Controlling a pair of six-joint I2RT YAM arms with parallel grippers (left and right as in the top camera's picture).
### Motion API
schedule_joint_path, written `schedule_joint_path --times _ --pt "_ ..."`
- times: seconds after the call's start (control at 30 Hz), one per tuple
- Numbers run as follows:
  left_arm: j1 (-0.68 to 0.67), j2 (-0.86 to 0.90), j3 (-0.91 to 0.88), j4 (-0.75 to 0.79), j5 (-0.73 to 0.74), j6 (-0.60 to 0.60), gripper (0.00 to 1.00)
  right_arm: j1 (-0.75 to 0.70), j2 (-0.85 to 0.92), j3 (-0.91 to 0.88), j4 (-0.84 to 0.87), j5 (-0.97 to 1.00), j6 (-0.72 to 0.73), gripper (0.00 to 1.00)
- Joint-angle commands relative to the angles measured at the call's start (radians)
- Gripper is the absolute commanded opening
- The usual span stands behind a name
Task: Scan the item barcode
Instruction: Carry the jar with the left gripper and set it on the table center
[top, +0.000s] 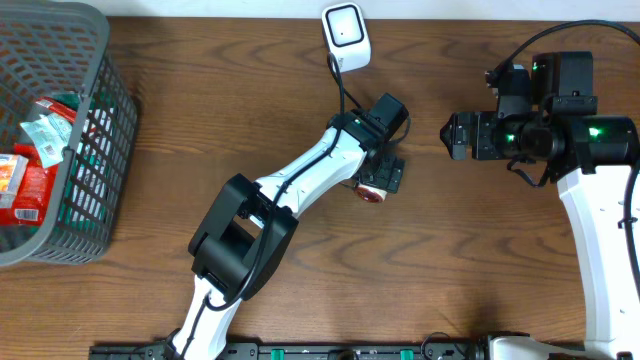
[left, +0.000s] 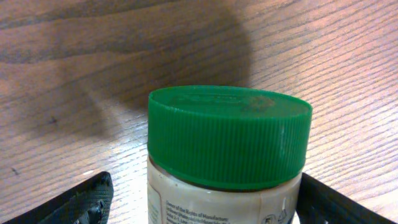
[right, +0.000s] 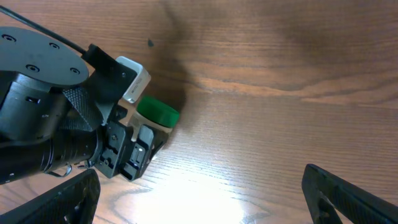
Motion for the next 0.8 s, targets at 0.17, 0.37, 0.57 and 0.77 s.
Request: schedule_joint_path --times 0.17,0.37,0.57,0.77 --pt "0.003 -0.019 0.023 0.004 0.003 -0.004 0.96 -0.006 0.001 0.011 -0.001 -0.012 0.01 0.99" --pt "0.003 -0.051 0.023 0.004 0.003 -0.004 0.96 -0.006 0.001 0.011 -0.001 -0.012 0.01 0.99" --pt "0.004 -0.109 0.023 0.005 0.003 -0.004 0.96 -0.006 0.001 0.011 -0.001 -0.012 0.01 0.99" --pt "0.045 -0.244 0.029 0.008 0.014 0.019 0.97 -0.006 0.001 0.011 -0.001 -0.012 0.01 0.99"
